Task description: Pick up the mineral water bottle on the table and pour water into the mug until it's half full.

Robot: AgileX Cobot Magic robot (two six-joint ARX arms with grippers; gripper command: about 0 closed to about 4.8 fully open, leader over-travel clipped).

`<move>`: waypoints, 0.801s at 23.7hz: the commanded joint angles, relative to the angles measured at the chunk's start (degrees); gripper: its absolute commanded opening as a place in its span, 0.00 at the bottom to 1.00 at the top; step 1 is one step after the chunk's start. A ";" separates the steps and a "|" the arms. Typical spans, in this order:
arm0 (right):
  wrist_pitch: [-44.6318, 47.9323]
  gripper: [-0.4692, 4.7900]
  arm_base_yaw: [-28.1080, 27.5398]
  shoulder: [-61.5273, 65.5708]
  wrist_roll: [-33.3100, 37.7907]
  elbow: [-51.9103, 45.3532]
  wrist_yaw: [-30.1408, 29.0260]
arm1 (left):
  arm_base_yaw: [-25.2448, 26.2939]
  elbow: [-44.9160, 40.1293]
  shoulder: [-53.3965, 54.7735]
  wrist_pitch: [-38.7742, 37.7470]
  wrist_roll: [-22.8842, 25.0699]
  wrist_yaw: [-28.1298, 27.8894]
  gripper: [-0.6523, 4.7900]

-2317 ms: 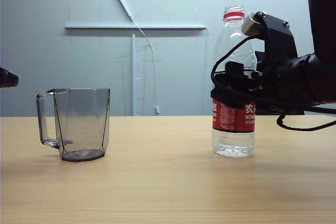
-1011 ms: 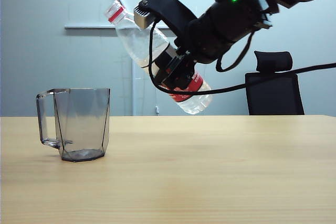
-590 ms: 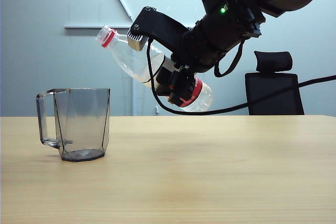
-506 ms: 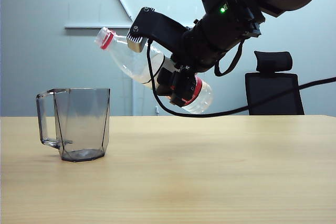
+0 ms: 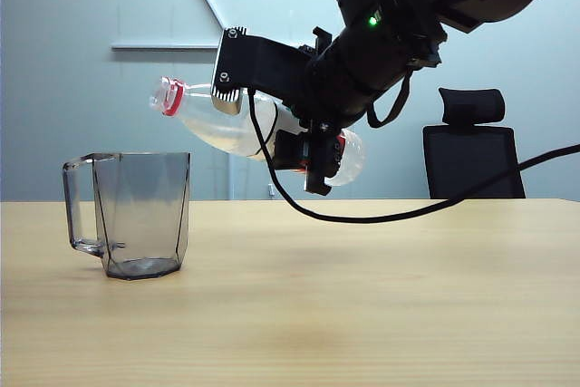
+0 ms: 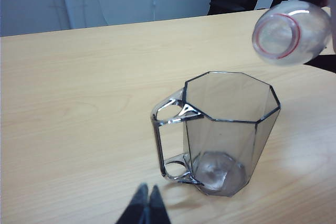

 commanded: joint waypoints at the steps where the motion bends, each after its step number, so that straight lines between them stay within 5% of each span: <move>1: 4.68 0.61 0.39 -0.68 -2.12 0.63 1.84 | 0.07 0.13 0.09 0.48 -0.17 0.17 0.12; 19: 6.29 0.61 0.35 -0.31 -9.68 1.40 3.06 | 0.07 0.13 0.09 0.48 -0.17 0.17 0.12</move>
